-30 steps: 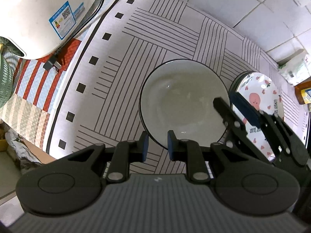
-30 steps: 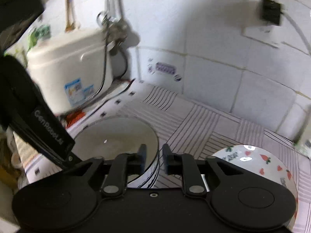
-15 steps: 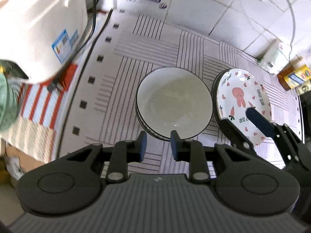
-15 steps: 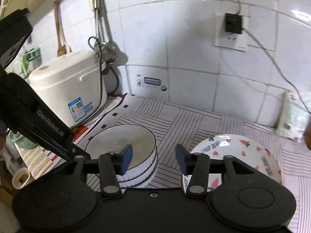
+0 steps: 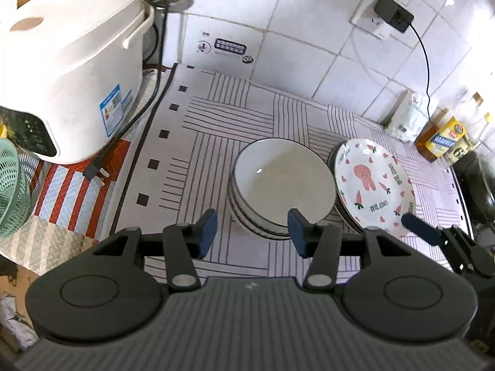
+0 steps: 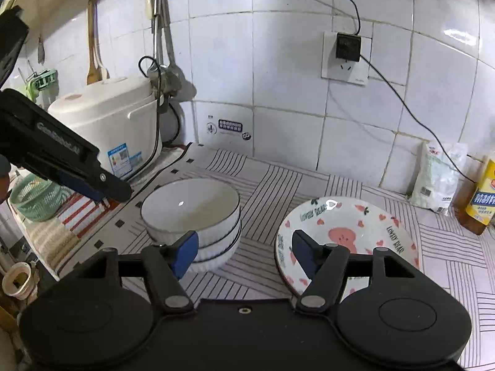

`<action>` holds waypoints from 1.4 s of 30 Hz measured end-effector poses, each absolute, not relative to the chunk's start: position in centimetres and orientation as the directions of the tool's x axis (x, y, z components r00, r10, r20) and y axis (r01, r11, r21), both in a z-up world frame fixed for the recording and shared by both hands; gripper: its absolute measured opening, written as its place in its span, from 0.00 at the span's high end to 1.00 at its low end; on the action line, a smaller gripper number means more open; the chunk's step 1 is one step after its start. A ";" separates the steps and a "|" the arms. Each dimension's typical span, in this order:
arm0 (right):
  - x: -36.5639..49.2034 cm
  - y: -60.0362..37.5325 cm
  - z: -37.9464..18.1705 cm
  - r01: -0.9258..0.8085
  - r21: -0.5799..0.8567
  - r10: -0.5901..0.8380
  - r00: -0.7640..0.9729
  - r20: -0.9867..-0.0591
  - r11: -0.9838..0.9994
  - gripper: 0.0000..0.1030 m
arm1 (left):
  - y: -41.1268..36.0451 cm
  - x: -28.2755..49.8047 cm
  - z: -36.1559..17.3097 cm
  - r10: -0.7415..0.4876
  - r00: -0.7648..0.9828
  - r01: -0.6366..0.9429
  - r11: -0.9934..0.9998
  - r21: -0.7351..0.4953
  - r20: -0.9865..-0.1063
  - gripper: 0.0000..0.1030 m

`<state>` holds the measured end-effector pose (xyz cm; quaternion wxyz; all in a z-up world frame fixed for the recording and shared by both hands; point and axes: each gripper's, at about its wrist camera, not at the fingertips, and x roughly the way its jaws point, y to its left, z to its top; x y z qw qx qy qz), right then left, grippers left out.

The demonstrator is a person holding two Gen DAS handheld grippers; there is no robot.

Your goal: Organize plates and bowls

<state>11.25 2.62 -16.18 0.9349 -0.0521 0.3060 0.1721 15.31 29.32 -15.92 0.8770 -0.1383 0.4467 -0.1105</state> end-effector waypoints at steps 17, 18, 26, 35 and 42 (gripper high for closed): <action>12.9 6.8 -23.3 -0.383 0.089 0.347 0.684 -0.642 0.919 0.09 | 30.8 16.7 -20.2 -0.411 0.615 0.077 0.880 -0.468 -0.673 0.32; 13.1 7.1 -23.9 -0.371 0.086 0.334 0.683 -0.650 0.925 0.09 | 30.7 17.0 -20.6 -0.417 0.608 0.078 0.878 -0.471 -0.676 0.32; 14.0 8.9 -26.8 -0.372 0.039 0.313 0.715 -0.625 0.927 0.09 | 30.0 19.6 -24.0 -0.462 0.565 0.118 0.866 -0.487 -0.683 0.32; 16.0 10.1 -28.0 -0.379 0.027 0.321 0.740 -0.591 0.925 0.08 | 29.5 22.0 -25.4 -0.486 0.541 0.162 0.861 -0.482 -0.686 0.38; 18.1 10.0 -28.4 -0.396 0.091 0.361 0.690 -0.627 0.914 0.07 | 28.9 22.4 -26.9 -0.500 0.538 0.172 0.853 -0.493 -0.679 0.52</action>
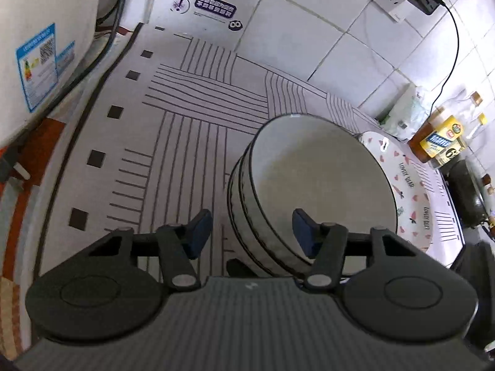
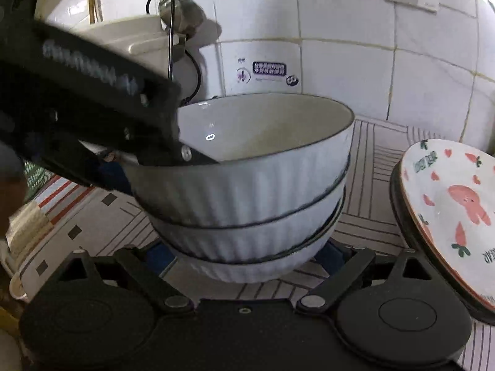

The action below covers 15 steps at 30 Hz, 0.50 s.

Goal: Organize plates and bowls
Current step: 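Lift the three-bowl stack with both grippers and carry it over the bunny plate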

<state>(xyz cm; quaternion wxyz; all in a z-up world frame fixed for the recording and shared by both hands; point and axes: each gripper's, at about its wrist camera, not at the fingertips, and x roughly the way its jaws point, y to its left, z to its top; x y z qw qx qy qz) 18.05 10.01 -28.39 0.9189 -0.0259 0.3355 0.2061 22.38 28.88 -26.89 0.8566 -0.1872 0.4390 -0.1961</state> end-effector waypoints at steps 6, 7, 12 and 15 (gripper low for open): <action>18.6 9.8 -28.4 -0.426 0.104 0.389 0.666 -0.636 0.899 0.06 | 29.3 22.3 -27.5 -0.514 0.545 0.125 0.831 -0.542 -0.662 0.56; 18.6 9.7 -28.4 -0.431 0.105 0.394 0.665 -0.634 0.896 0.06 | 29.4 22.3 -27.7 -0.514 0.548 0.112 0.827 -0.551 -0.660 0.56; 18.4 9.7 -28.6 -0.441 0.096 0.399 0.671 -0.625 0.892 0.06 | 28.8 21.6 -27.6 -0.486 0.575 0.103 0.841 -0.531 -0.658 0.57; 18.2 9.6 -28.7 -0.444 0.097 0.405 0.676 -0.616 0.891 0.06 | 28.4 21.4 -27.2 -0.464 0.586 0.102 0.856 -0.507 -0.664 0.57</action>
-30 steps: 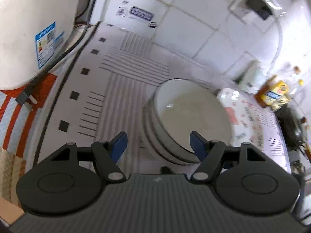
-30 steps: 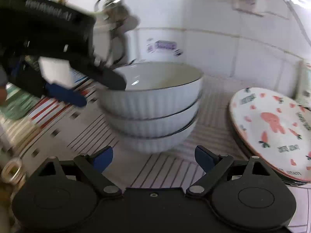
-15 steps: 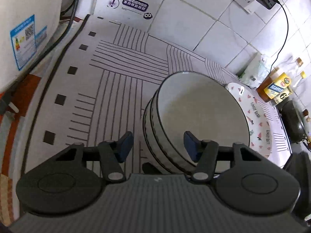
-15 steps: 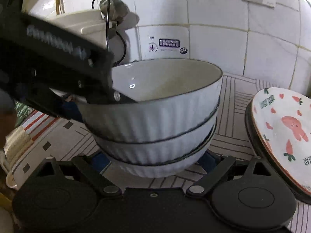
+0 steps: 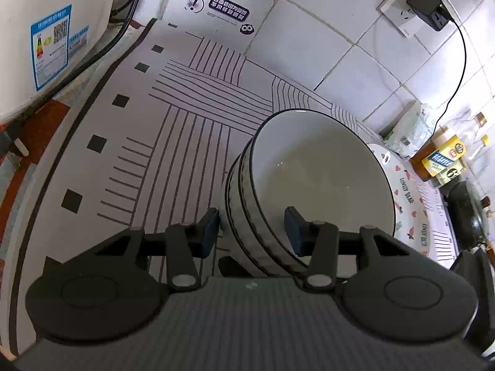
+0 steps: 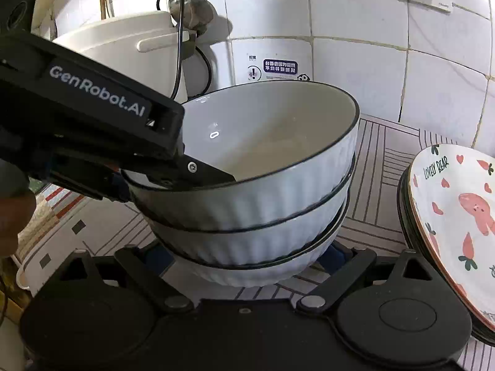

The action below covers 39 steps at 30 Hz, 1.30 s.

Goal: Organize plates and bowls
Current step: 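Lift the three-bowl stack with both grippers and carry it over the bunny plate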

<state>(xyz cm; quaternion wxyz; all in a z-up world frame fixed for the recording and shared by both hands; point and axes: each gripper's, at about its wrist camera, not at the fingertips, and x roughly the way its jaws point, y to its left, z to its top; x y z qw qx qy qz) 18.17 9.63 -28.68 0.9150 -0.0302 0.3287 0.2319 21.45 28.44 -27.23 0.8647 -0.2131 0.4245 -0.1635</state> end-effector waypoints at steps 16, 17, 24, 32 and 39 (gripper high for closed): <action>16.2 8.8 -28.4 -0.465 0.093 0.425 0.689 -0.586 0.881 0.08 | 27.6 19.7 -25.5 -0.420 0.606 0.157 0.896 -0.416 -0.675 0.57; 15.9 8.7 -28.3 -0.465 0.089 0.425 0.695 -0.580 0.881 0.08 | 27.6 19.7 -25.3 -0.425 0.606 0.162 0.893 -0.419 -0.672 0.57; 14.7 8.2 -25.5 -0.444 0.047 0.398 0.747 -0.532 0.895 0.08 | 27.2 19.4 -22.3 -0.449 0.637 0.201 0.881 -0.427 -0.627 0.57; 14.4 5.0 -23.0 -0.397 0.042 0.371 0.806 -0.462 0.917 0.09 | 23.4 20.0 -19.3 -0.471 0.647 0.280 0.878 -0.387 -0.600 0.57; 14.4 0.2 -21.5 -0.321 0.006 0.293 0.854 -0.429 0.947 0.09 | 18.2 21.0 -18.0 -0.536 0.617 0.369 0.844 -0.390 -0.576 0.57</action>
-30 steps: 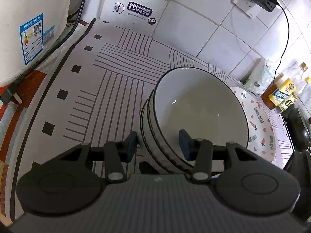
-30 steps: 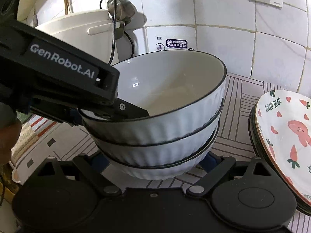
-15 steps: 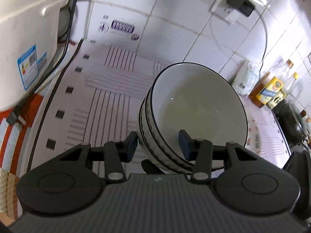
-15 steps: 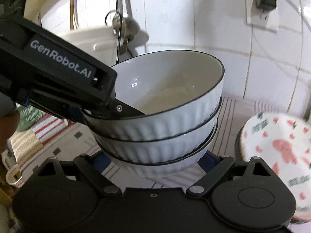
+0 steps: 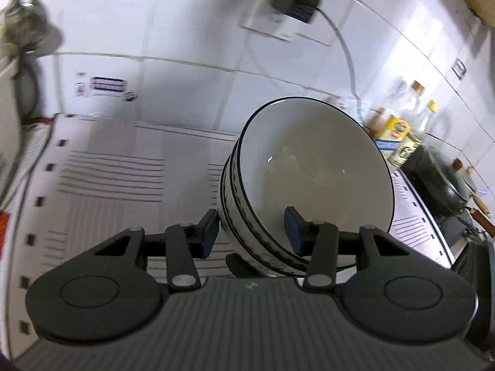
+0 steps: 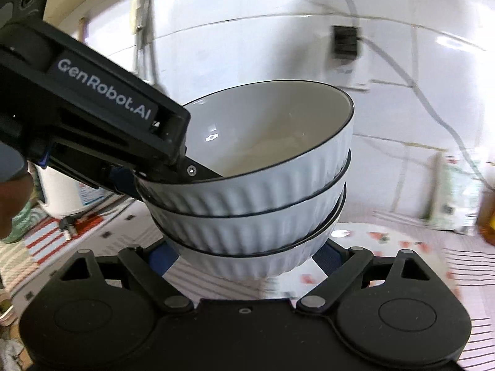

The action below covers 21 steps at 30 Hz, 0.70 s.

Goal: Organize plates and bowls
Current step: 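Lift the three-bowl stack with both grippers and carry it over the bunny plate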

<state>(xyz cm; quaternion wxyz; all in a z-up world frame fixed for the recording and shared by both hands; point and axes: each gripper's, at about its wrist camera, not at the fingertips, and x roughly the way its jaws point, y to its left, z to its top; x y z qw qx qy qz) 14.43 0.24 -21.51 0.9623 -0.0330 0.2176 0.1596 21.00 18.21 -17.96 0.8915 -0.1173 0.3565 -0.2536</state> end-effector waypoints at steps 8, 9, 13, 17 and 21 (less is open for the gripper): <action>14.4 -4.7 -21.7 -0.258 -0.026 0.221 0.870 -0.441 0.966 0.09 | 13.0 22.7 -18.7 -0.588 0.550 0.396 0.809 -0.434 -0.594 0.57; 14.4 -5.3 -21.8 -0.254 -0.030 0.214 0.869 -0.446 0.967 0.09 | 12.5 22.9 -18.9 -0.592 0.538 0.395 0.806 -0.441 -0.600 0.57; 14.7 -7.5 -22.6 -0.246 -0.044 0.196 0.858 -0.475 0.968 0.09 | 11.0 23.4 -19.9 -0.617 0.492 0.408 0.787 -0.463 -0.614 0.57; 14.5 -8.8 -23.2 -0.234 -0.060 0.177 0.857 -0.484 0.970 0.09 | 9.6 23.8 -20.6 -0.612 0.478 0.418 0.789 -0.450 -0.630 0.57; 15.3 -8.9 -24.0 -0.220 -0.041 0.172 0.853 -0.493 0.975 0.10 | 8.7 24.2 -21.2 -0.592 0.480 0.415 0.803 -0.427 -0.648 0.57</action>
